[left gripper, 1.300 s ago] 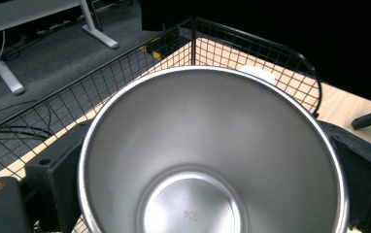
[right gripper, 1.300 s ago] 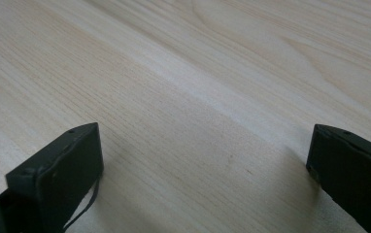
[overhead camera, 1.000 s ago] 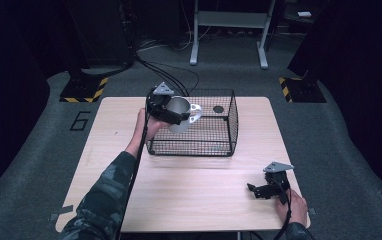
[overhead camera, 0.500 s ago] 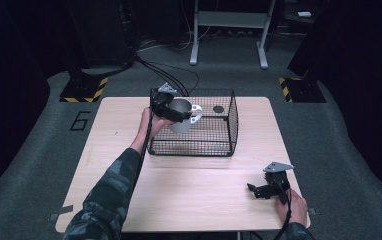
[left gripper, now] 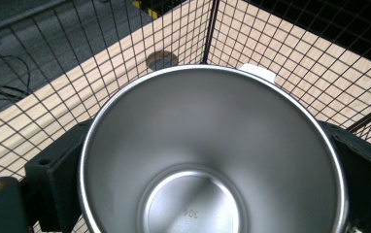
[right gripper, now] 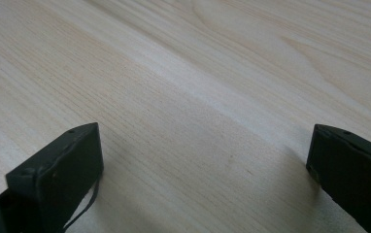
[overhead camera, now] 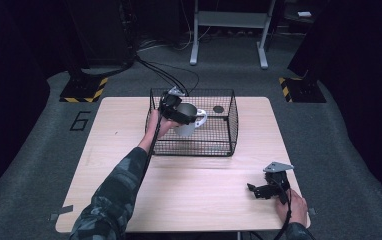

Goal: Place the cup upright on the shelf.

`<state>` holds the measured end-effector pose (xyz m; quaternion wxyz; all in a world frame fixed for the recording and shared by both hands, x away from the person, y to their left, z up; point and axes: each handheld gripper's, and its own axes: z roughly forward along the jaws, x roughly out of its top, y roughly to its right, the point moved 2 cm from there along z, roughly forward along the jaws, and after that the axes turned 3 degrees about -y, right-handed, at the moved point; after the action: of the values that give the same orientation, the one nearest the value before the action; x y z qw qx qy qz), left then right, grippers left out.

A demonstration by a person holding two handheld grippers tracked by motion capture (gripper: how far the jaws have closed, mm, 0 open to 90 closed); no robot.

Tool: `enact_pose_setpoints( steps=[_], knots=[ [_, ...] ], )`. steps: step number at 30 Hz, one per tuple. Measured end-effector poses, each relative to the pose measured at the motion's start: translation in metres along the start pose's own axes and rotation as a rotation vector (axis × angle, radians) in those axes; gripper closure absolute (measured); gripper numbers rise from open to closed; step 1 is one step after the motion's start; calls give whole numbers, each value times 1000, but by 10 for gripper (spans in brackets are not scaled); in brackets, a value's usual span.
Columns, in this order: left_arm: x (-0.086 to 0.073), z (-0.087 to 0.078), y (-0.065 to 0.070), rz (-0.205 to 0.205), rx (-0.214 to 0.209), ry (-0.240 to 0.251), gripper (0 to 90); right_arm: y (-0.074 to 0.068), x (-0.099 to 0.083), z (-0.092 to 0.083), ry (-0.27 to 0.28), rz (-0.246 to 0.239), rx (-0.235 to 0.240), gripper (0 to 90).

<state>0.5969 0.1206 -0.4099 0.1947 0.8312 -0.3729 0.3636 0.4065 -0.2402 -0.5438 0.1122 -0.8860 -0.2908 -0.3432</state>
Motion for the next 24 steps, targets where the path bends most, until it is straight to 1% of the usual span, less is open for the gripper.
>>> enact_pose_setpoints(
  steps=[3,7,9,10,11,12,16,18,20,22,24],
  knots=[
    [0,6,1,5,-6,-9,61,0,0,0,-1,-5,-2,0],
    [-1,14,1,10,-16,-22,61,0,0,0,1,0,-2,0],
    [-1,17,1,7,-19,-29,61,0,0,0,-1,-4,-2,0],
    [-2,19,1,9,-18,-35,61,0,0,0,9,1,-3,0],
    [-2,21,1,10,-18,-36,61,0,0,0,2,1,-3,0],
    [-2,22,1,11,-21,-44,61,-1,0,0,6,11,-3,0],
    [-3,28,0,6,-20,-51,61,0,0,0,9,9,4,0],
    [-4,30,0,4,-22,-55,61,-1,0,0,8,12,-2,0],
    [-4,33,-1,-5,-22,-54,61,-1,0,1,11,12,-3,0],
    [-4,35,-1,-5,-24,-62,61,0,0,0,7,8,1,0],
    [-5,38,-1,10,-22,-80,61,-1,0,0,12,14,6,0]
  ],
)
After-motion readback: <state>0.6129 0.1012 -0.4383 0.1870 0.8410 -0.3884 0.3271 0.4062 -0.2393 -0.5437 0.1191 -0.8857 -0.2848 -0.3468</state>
